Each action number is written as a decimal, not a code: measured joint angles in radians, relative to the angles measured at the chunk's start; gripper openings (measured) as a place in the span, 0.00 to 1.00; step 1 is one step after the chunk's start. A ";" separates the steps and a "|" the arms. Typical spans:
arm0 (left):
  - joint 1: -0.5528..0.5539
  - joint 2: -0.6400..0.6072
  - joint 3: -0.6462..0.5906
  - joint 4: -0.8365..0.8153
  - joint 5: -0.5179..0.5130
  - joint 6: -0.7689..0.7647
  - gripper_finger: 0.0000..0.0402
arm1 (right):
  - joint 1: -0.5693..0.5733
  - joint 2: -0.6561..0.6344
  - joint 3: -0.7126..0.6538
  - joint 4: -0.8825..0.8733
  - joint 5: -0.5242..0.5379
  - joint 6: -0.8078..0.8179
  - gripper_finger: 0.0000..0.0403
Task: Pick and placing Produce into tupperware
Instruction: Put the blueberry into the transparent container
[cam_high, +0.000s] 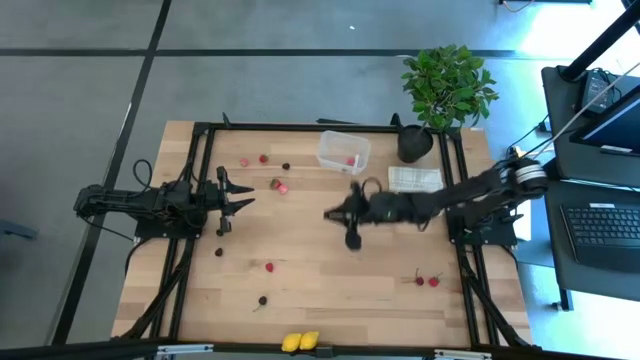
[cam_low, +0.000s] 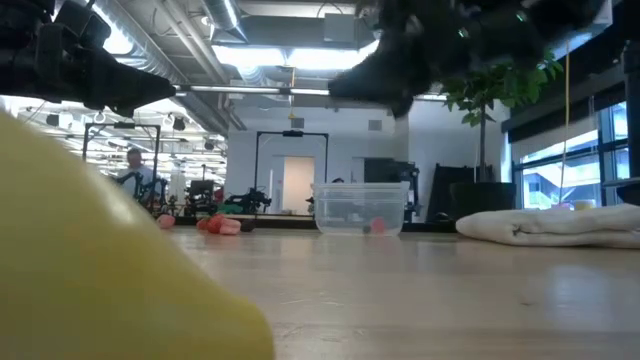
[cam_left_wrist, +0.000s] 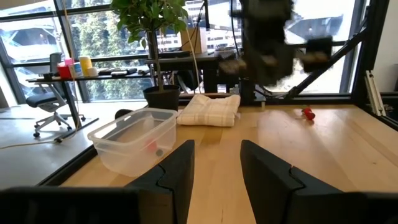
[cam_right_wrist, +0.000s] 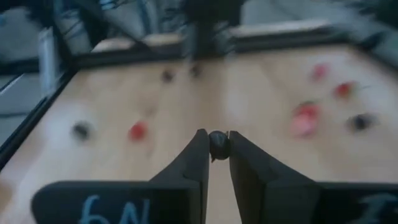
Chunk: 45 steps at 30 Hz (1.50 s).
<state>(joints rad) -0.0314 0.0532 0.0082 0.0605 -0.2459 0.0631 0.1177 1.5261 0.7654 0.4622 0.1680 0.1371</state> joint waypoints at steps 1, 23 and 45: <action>0.000 0.000 0.000 0.000 0.000 0.000 0.31 | -0.024 -0.029 0.024 -0.043 0.000 -0.011 0.13; 0.000 0.000 0.000 0.000 -0.026 0.001 0.31 | -0.448 0.146 0.935 -1.211 -0.001 0.086 0.13; 0.000 0.000 0.000 0.000 -0.026 0.000 0.31 | -0.642 0.564 1.048 -1.442 -0.140 -0.017 0.13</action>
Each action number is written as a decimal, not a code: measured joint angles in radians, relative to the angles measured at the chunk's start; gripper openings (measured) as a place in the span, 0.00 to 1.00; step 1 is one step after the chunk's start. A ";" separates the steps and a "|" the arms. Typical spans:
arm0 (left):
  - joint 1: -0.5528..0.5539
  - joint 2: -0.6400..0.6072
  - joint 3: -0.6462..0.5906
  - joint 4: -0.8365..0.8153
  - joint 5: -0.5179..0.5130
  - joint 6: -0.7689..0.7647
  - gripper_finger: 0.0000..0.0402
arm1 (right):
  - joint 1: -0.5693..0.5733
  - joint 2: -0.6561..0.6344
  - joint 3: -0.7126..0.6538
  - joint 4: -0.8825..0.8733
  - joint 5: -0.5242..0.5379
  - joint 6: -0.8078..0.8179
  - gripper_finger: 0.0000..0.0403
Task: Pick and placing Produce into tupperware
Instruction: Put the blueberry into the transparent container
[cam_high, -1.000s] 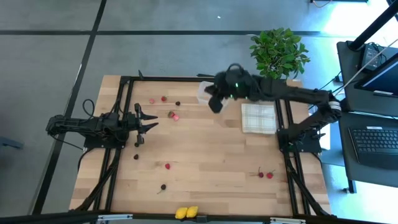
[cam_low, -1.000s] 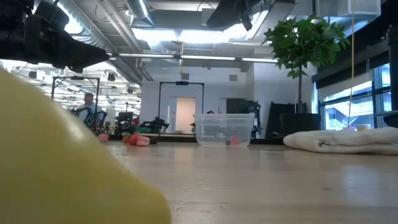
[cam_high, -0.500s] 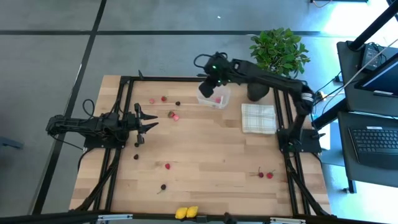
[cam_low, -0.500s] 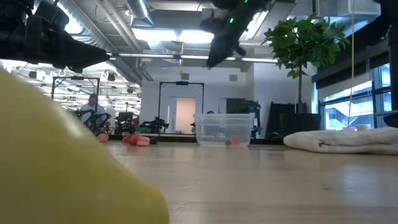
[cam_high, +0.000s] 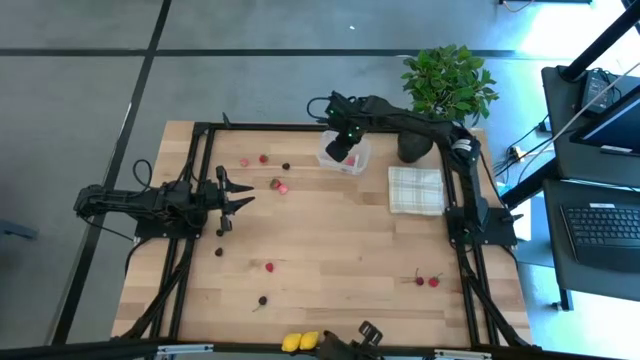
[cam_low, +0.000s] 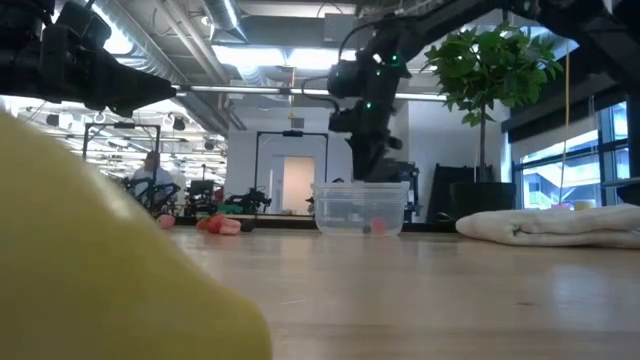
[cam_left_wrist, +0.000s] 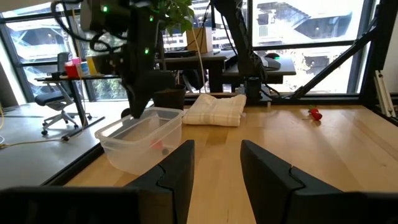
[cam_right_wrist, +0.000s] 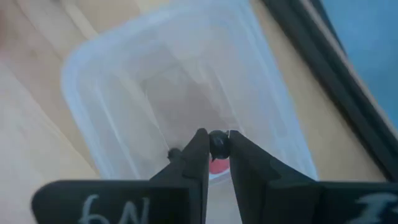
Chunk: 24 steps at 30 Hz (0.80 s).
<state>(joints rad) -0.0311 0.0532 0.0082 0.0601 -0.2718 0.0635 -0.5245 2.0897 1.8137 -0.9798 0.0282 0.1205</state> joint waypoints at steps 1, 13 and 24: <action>0.000 0.000 0.000 0.000 0.000 0.000 0.31 | -0.002 0.008 0.000 0.002 0.000 -0.001 0.13; 0.000 0.000 0.000 0.000 0.000 0.000 0.31 | -0.002 0.077 0.000 0.000 -0.010 -0.074 0.13; 0.000 0.000 0.000 0.000 0.000 0.000 0.31 | 0.006 0.078 -0.002 -0.016 -0.024 -0.122 0.13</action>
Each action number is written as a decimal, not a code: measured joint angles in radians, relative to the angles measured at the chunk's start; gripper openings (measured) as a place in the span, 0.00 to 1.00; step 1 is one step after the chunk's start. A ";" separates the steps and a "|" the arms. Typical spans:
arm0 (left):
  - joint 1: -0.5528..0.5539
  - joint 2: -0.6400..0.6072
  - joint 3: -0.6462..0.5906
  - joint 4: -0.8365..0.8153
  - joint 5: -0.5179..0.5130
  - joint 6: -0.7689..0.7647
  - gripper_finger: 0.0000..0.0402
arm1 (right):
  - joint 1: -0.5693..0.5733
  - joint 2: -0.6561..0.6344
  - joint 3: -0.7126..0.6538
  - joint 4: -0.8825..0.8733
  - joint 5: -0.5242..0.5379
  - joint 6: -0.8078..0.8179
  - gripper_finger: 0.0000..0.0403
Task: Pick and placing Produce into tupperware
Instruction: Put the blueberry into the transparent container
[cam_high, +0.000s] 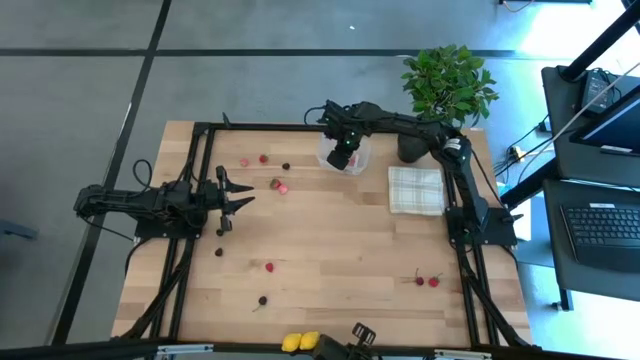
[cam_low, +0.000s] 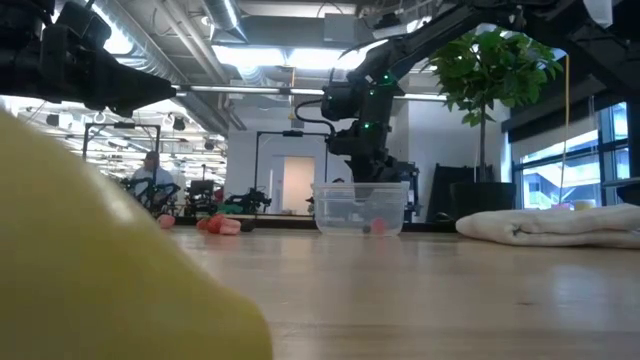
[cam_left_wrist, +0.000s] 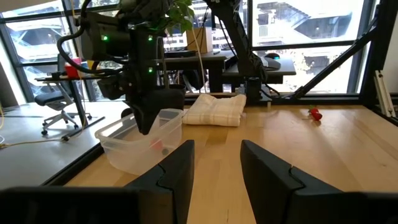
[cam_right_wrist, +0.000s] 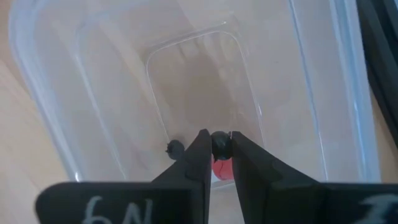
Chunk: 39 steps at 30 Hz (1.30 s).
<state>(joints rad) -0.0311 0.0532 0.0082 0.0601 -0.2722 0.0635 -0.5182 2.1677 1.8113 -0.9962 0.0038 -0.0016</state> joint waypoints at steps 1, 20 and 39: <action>0.000 0.000 0.000 0.000 0.000 0.000 0.31 | 0.002 0.000 0.000 0.000 0.000 -0.003 0.13; 0.000 0.000 0.000 0.000 0.000 0.000 0.31 | 0.019 0.057 -0.002 -0.003 0.001 -0.030 0.13; 0.000 0.000 0.000 0.000 -0.003 0.000 0.31 | 0.019 0.066 -0.002 0.004 0.001 -0.032 0.13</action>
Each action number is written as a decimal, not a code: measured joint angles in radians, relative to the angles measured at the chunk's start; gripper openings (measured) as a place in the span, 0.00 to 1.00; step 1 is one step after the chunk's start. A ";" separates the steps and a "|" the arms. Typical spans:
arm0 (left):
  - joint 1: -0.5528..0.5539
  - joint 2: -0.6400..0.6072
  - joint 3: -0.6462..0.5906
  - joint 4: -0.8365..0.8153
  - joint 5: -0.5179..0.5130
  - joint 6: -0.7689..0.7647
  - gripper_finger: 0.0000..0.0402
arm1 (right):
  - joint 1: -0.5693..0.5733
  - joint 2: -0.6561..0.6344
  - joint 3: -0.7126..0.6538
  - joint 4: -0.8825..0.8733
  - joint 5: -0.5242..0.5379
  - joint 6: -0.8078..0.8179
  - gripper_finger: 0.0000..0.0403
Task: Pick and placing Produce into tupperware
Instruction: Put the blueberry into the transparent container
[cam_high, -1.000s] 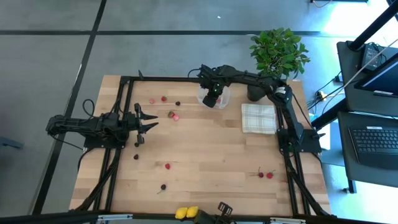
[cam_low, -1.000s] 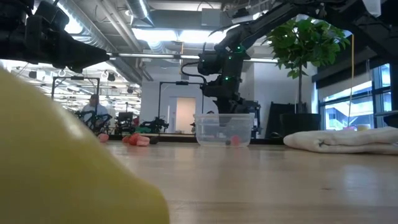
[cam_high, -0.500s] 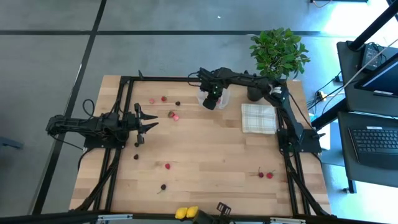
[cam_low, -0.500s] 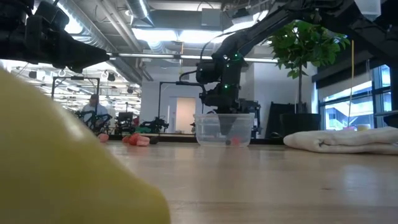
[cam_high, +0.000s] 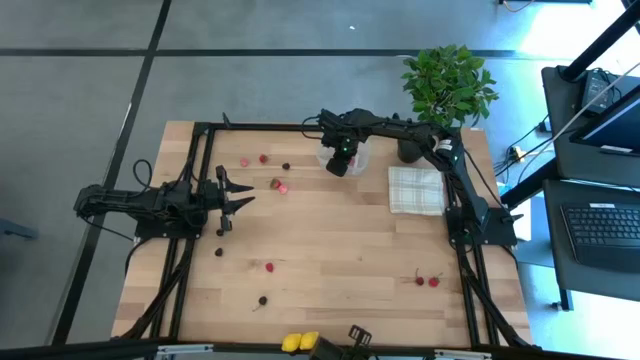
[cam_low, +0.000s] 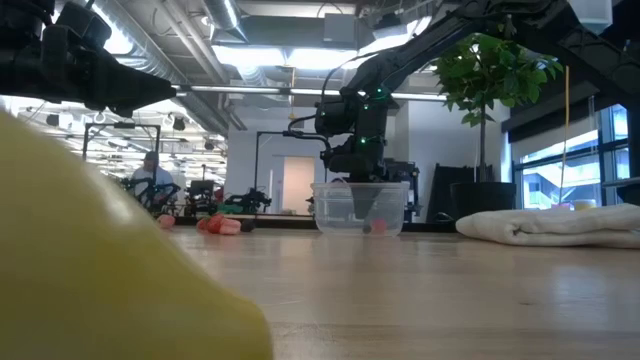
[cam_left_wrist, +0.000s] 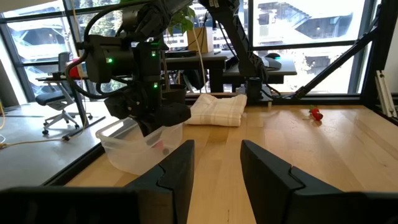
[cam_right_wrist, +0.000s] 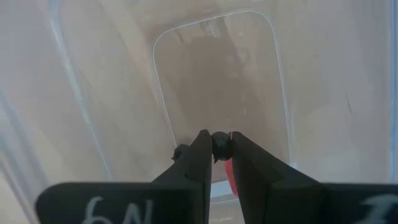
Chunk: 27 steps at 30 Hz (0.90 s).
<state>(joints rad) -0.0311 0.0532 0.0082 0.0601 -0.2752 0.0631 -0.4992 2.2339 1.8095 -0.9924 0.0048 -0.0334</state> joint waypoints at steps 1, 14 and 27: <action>0.000 0.000 0.000 0.000 0.000 0.000 0.31 | 0.000 0.000 0.000 0.000 0.000 -0.001 0.13; 0.000 0.000 0.000 0.000 0.000 0.000 0.31 | 0.000 0.000 0.000 0.000 0.000 0.003 0.20; 0.000 0.000 0.000 0.000 0.000 0.000 0.31 | 0.000 -0.001 0.000 0.000 0.000 0.002 0.20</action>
<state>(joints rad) -0.0311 0.0532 0.0082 0.0601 -0.2756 0.0631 -0.4992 2.2333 1.8095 -0.9920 0.0051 -0.0318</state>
